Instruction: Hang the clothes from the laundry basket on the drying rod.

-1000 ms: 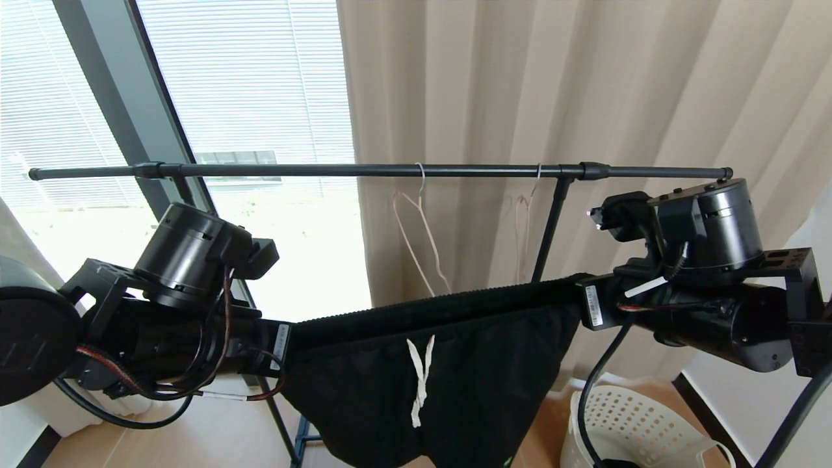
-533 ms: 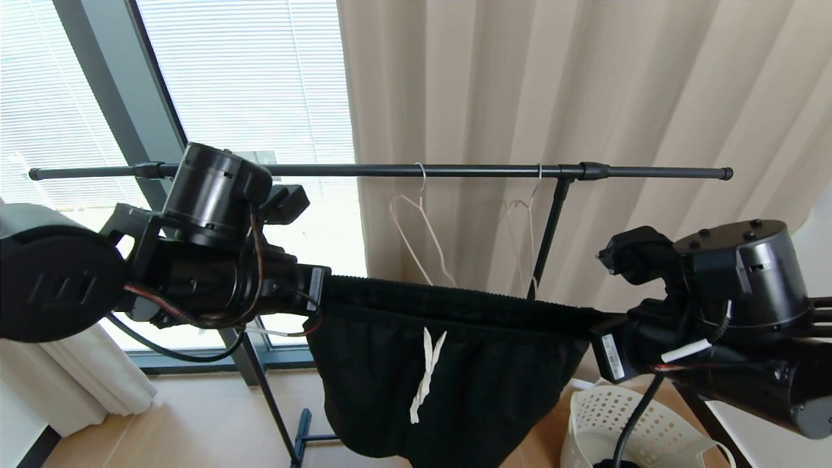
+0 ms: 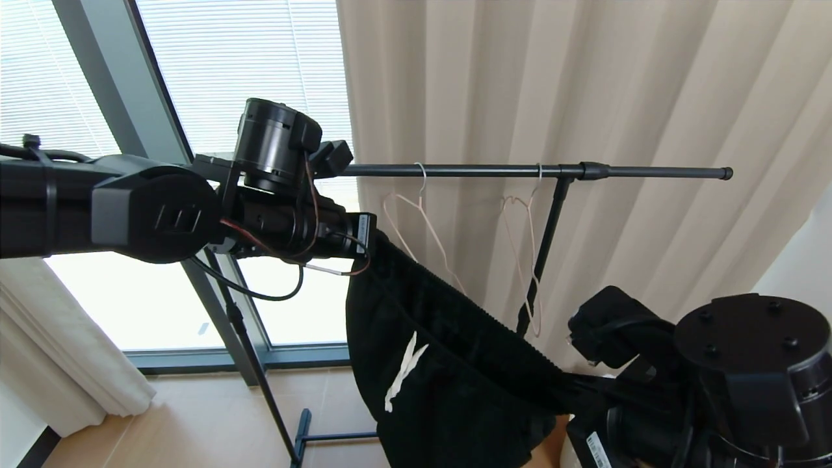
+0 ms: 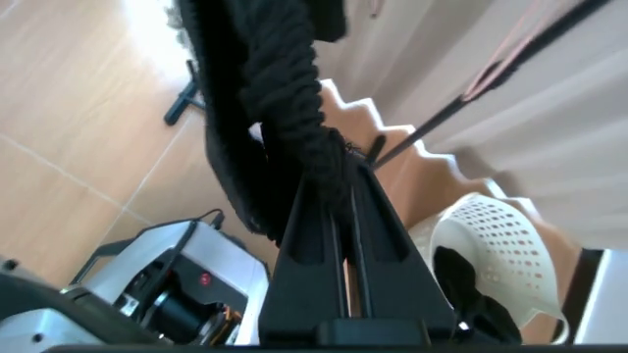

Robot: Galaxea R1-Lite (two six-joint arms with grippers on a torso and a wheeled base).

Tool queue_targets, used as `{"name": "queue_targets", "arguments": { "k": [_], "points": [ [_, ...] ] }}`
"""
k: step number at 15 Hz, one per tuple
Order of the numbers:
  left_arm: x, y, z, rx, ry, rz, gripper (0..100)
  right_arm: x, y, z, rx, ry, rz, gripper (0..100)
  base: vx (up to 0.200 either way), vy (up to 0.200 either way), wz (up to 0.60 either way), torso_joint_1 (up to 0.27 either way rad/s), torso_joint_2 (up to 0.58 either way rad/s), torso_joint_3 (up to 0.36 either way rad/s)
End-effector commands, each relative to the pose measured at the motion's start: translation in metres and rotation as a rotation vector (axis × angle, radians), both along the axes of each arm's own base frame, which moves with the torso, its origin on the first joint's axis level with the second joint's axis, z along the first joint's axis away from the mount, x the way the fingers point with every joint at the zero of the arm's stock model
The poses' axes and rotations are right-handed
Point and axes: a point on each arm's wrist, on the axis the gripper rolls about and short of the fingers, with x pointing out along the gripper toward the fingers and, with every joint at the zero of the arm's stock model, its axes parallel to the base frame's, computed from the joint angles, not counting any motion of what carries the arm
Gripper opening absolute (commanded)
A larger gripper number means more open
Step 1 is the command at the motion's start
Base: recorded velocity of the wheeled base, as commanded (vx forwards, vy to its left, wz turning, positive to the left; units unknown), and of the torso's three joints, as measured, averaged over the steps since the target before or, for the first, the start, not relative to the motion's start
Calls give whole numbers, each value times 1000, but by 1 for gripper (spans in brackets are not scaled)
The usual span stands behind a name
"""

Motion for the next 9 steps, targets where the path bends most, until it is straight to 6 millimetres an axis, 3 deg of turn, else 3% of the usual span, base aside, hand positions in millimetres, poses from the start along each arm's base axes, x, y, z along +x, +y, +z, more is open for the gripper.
{"name": "queue_targets", "arguments": {
  "k": [1,6,9],
  "points": [
    [12,-6,-7,4,9,1,0,-13,18,-8,10,37,66,0,0,0,0,0,0,0],
    [20,-13,-6,-20,0,-28,0,-38,57,-10,35,63,198,0,0,0,0,0,0,0],
    [22,-19,-7,-31,4,-60,0,-41,81,-12,125,83,181,0,0,0,0,0,0,0]
  ]
}}
